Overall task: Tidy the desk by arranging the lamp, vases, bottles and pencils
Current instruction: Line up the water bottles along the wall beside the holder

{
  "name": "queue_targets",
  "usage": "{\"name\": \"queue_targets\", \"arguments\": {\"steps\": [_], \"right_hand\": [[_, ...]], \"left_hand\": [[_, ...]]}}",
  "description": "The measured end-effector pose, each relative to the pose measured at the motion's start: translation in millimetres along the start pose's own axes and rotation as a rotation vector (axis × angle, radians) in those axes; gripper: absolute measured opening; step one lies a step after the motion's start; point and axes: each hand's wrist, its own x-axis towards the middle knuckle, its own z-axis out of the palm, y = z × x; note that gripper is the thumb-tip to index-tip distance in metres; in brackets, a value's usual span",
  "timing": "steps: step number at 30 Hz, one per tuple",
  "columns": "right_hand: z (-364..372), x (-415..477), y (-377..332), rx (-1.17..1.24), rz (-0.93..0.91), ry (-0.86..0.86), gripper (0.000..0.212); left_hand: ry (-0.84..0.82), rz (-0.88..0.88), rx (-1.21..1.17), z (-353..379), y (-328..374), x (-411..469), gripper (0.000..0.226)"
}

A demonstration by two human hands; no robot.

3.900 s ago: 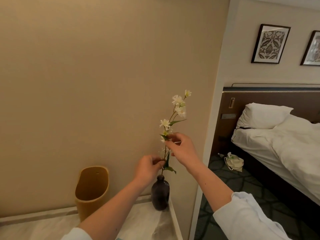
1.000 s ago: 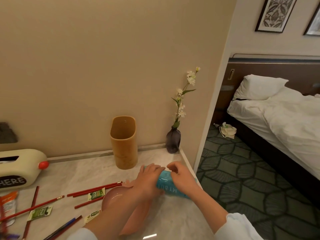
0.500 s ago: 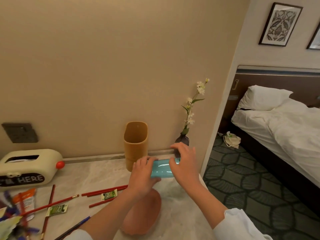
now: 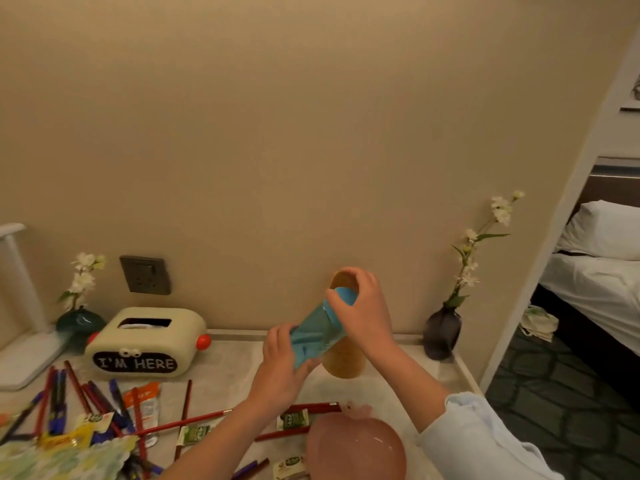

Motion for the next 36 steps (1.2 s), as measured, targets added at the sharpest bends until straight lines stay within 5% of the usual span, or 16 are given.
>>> {"name": "queue_targets", "arguments": {"steps": [6,13,29,36], "right_hand": [[35.8,20.0,-4.5,-0.033,-0.033,-0.23,0.046],[59.6,48.5,5.2,-0.467,-0.187,-0.521,0.057],[65.0,47.4,23.7,-0.495,-0.345,-0.485,0.072],[46.6,31.4,23.5,-0.376,-0.216,-0.458,0.071]], "left_hand": [[-0.067,-0.091,-0.18,-3.8,-31.6,22.0,0.058],[-0.169,-0.196,-0.237,13.6,-60.4,46.0,0.065],[-0.222,-0.19,-0.305,16.5,-63.5,54.0,0.051],[-0.235,-0.445,-0.101,3.4,-49.9,50.2,0.061]]}}
